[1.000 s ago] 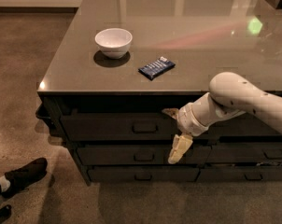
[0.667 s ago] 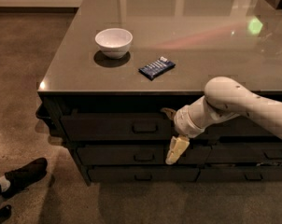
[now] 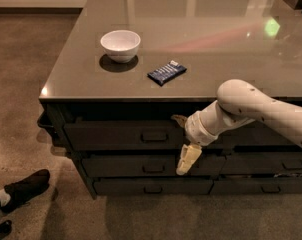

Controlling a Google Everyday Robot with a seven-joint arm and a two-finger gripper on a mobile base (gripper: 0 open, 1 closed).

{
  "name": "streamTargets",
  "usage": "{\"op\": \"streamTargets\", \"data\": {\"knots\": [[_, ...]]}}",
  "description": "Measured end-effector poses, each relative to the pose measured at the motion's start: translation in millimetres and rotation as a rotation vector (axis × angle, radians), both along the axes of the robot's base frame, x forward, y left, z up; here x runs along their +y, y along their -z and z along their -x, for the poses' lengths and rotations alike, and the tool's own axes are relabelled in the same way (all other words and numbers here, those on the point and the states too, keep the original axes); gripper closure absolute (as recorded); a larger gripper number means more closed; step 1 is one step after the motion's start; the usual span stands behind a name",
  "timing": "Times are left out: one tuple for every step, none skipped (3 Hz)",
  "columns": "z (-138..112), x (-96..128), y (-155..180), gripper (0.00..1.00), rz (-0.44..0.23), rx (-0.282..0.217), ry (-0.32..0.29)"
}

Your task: Open top drawer

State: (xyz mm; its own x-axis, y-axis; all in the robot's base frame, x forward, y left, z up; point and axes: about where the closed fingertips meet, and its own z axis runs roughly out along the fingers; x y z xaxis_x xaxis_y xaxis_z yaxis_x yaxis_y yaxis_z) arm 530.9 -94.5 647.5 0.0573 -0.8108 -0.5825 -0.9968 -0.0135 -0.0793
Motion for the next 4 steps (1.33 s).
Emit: {"op": "streamTargets", "data": {"knots": [[0.9, -0.2, -0.6, 0.0, -0.014, 0.038, 0.016], [0.9, -0.3, -4.0, 0.0, -0.014, 0.039, 0.016], [7.8, -0.8, -5.8, 0.0, -0.022, 0.075, 0.017], [7.9, -0.8, -8.7, 0.0, -0.022, 0.075, 0.017]]}}
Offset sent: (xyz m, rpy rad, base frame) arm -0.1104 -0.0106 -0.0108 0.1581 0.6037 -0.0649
